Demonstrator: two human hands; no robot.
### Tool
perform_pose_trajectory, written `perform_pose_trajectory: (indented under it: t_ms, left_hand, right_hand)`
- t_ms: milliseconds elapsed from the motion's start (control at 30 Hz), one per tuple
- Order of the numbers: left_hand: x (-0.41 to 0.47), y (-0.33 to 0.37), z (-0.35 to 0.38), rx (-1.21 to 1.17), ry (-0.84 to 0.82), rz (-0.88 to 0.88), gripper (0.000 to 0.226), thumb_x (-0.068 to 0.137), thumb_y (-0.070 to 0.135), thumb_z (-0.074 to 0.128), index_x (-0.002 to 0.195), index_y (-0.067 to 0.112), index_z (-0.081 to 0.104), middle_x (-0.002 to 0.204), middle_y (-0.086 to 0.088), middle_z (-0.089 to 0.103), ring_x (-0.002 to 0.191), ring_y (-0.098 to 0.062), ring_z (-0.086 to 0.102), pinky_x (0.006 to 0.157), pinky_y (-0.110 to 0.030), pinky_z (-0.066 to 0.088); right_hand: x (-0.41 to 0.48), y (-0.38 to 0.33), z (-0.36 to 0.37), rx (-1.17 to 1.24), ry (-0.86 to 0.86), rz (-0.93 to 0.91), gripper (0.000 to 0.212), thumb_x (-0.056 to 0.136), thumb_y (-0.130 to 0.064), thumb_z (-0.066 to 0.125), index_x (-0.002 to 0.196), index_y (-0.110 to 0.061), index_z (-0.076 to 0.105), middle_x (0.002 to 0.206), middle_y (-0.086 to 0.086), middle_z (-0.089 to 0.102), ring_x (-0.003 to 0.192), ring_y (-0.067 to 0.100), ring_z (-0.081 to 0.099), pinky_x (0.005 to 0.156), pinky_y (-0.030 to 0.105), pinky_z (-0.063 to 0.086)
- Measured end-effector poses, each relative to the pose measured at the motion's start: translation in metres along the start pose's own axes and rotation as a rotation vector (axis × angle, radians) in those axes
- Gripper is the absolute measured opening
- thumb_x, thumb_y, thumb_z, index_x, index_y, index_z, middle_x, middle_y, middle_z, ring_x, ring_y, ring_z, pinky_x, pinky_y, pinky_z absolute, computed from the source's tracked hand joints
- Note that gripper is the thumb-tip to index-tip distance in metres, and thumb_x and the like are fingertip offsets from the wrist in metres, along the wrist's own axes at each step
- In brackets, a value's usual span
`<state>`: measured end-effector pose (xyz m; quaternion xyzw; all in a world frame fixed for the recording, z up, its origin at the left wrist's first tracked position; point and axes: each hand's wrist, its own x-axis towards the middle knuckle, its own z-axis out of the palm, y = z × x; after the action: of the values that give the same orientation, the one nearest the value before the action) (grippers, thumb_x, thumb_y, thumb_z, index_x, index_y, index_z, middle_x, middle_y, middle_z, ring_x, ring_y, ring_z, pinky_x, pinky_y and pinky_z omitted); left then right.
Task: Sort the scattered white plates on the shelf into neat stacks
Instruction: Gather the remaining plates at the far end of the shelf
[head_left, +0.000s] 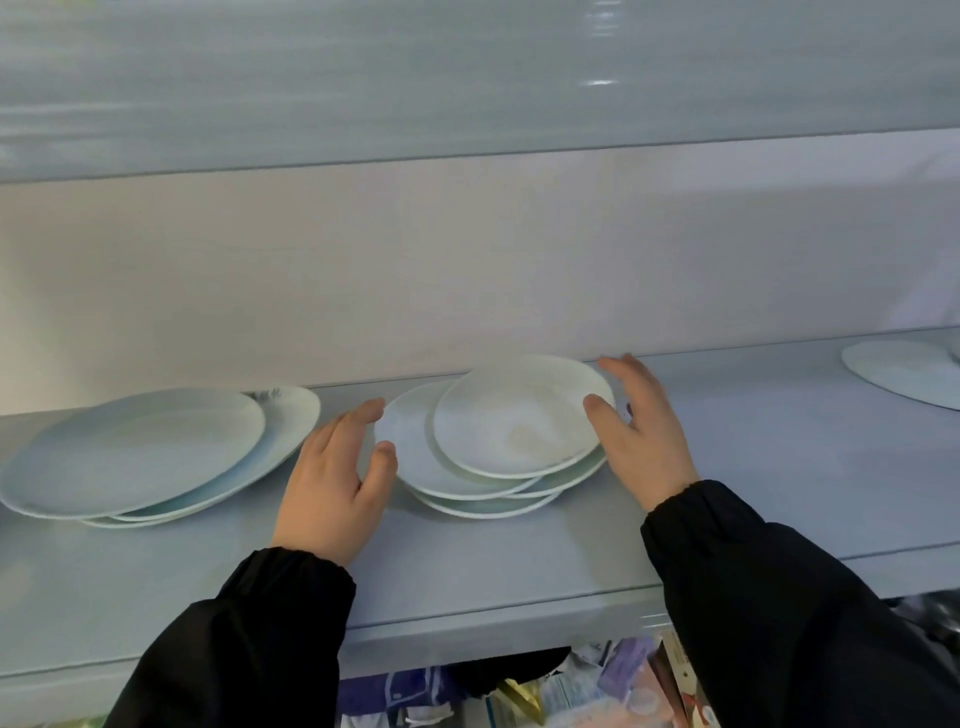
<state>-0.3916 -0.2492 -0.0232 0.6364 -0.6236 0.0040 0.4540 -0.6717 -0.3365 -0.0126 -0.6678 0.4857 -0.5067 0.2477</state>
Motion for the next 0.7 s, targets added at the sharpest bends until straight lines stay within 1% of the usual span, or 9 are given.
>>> perform_pose_trajectory:
  t_ms: [67,167,233,333,433,500,600,667,700]
  left_hand:
    - [-0.001,0.000,-0.003,-0.011,-0.003,-0.005,0.053,0.087,0.045,0.035,0.135,0.028,0.050,0.125,0.022,0.049,0.120,-0.007,0.043,0.100,-0.035,0.039]
    - [-0.002,0.002,-0.007,-0.013,-0.006,-0.001,0.052,0.087,0.045,0.035,0.135,0.030,0.050,0.124,0.022,0.048,0.118,-0.011,0.045,0.099,-0.041,0.042]
    - [-0.003,0.005,-0.009,-0.004,-0.007,-0.007,0.052,0.087,0.045,0.036,0.135,0.031,0.050,0.122,0.020,0.048,0.119,-0.014,0.046,0.099,-0.041,0.042]
    - [-0.006,0.011,-0.011,0.014,0.001,-0.037,0.053,0.085,0.045,0.036,0.134,0.028,0.050,0.125,0.013,0.051,0.122,-0.021,0.046,0.100,-0.042,0.040]
    - [-0.009,0.017,-0.012,0.053,0.024,-0.066,0.050,0.084,0.046,0.037,0.132,0.036,0.049,0.131,0.002,0.054,0.120,-0.026,0.048,0.095,-0.044,0.041]
    - [-0.011,0.023,-0.013,0.100,0.040,-0.071,0.053,0.083,0.047,0.038,0.134,0.034,0.049,0.132,-0.003,0.056,0.118,-0.029,0.048,0.094,-0.047,0.042]
    - [-0.020,0.048,-0.008,0.140,0.105,0.040,0.057,0.085,0.039,0.041,0.135,0.016,0.052,0.128,-0.014,0.057,0.119,-0.037,0.049,0.101,-0.055,0.039]
    - [-0.030,0.081,0.005,0.080,0.144,0.182,0.056,0.085,0.033,0.043,0.132,0.006,0.054,0.124,-0.014,0.058,0.115,-0.028,0.052,0.102,-0.054,0.038]
    - [-0.036,0.102,0.015,0.057,0.135,0.266,0.055,0.084,0.031,0.044,0.129,0.002,0.056,0.120,-0.014,0.059,0.113,-0.020,0.051,0.103,-0.050,0.038]
  right_hand:
    - [-0.007,0.000,-0.007,0.001,0.041,-0.022,0.050,0.097,-0.027,0.057,0.144,-0.032,0.044,0.161,-0.007,0.023,0.146,0.001,0.018,0.113,0.024,0.022]
    - [-0.017,0.008,-0.029,-0.073,0.019,-0.078,0.058,0.097,-0.029,0.058,0.150,-0.035,0.036,0.163,-0.011,0.013,0.142,-0.009,0.010,0.108,0.020,0.019]
    - [-0.022,0.019,-0.051,-0.172,-0.008,-0.101,0.062,0.096,-0.033,0.059,0.152,-0.036,0.032,0.163,-0.014,0.009,0.142,-0.011,0.007,0.109,0.021,0.018]
    - [-0.029,0.046,-0.096,-0.354,-0.035,-0.119,0.066,0.095,-0.038,0.059,0.153,-0.040,0.028,0.165,-0.015,0.005,0.148,-0.003,0.002,0.116,0.027,0.019]
    - [-0.037,0.076,-0.148,-0.518,-0.093,-0.082,0.068,0.095,-0.049,0.053,0.153,-0.046,0.018,0.165,-0.016,-0.005,0.150,0.001,-0.008,0.121,0.033,0.012]
    - [-0.041,0.094,-0.183,-0.662,-0.146,-0.084,0.069,0.093,-0.060,0.044,0.153,-0.049,0.011,0.165,-0.015,-0.012,0.149,0.003,-0.014,0.122,0.033,0.005]
    - [-0.046,0.116,-0.230,-0.782,-0.186,-0.014,0.067,0.093,-0.063,0.038,0.150,-0.056,0.003,0.163,-0.014,-0.018,0.149,0.006,-0.019,0.124,0.040,0.000]
    - [-0.043,0.129,-0.256,-0.824,-0.172,0.034,0.067,0.089,-0.066,0.033,0.146,-0.060,-0.001,0.162,-0.014,-0.021,0.149,0.008,-0.021,0.123,0.041,-0.003]
    - [-0.040,0.135,-0.266,-0.847,-0.169,0.052,0.067,0.086,-0.068,0.029,0.145,-0.062,-0.004,0.162,-0.014,-0.022,0.149,0.009,-0.022,0.123,0.042,-0.005]
